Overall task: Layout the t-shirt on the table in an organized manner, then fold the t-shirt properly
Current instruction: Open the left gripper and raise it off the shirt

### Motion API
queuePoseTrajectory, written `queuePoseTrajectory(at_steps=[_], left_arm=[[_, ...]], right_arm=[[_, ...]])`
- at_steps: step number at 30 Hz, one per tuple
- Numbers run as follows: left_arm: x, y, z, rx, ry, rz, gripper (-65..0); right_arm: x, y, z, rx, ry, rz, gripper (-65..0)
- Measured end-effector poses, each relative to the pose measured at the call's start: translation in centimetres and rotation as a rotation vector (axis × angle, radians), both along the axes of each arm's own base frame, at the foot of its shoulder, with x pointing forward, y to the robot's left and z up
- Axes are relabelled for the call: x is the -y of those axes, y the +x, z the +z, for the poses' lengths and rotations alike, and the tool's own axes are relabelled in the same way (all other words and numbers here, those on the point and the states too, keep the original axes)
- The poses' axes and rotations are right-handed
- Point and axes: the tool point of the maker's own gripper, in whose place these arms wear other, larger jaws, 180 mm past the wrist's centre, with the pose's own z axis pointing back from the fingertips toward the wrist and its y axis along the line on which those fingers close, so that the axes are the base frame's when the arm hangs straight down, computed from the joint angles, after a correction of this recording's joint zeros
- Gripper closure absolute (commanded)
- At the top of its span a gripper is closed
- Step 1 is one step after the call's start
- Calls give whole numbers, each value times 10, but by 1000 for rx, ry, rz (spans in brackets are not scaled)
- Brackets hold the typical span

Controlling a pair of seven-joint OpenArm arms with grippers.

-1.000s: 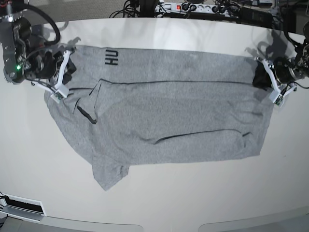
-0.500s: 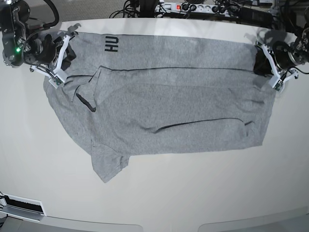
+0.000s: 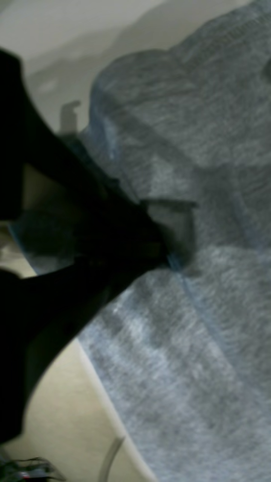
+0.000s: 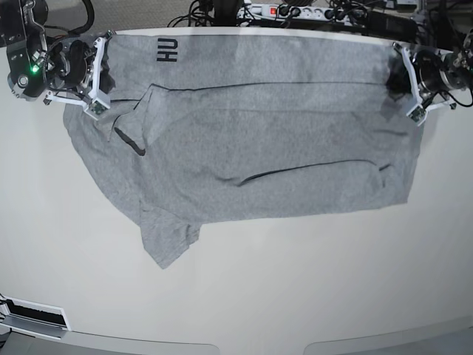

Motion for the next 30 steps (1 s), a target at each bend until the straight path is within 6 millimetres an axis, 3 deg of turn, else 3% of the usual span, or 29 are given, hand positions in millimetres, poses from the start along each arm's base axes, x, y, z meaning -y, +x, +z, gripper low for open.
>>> queuePoseTrajectory(at_steps=[3,7,10,14,16,19,21,25,30], left_arm=[[-10,4,9,-8,33,3,0],[-29,33,31,69,45,82,0],[-32,68,57,192,-36,182,0],[-41,90,82,267,-89,233,0],[-46,104,93,317,-96,246,-79],[-54,139,114,457,-117,309,-258],[-67,155,121,511,-103,383,-329],[-96,175,121,542,-110,512,-332],[-124,197,117,543,-241,649,-332]], right_arm=[[0,2,5,14,-12,13,0],[-2,15,10,49,-11,4,-9],[-1,21,12,63,-14,-6,-129],[0,35,17,95,-17,-20,-185],[-1,40,19,107,-13,-24,-184],[-2,44,21,116,-8,-36,-184],[-1,45,21,118,-11,-46,-184],[-2,41,20,97,-3,-54,-184],[-13,41,22,89,59,-66,-184]])
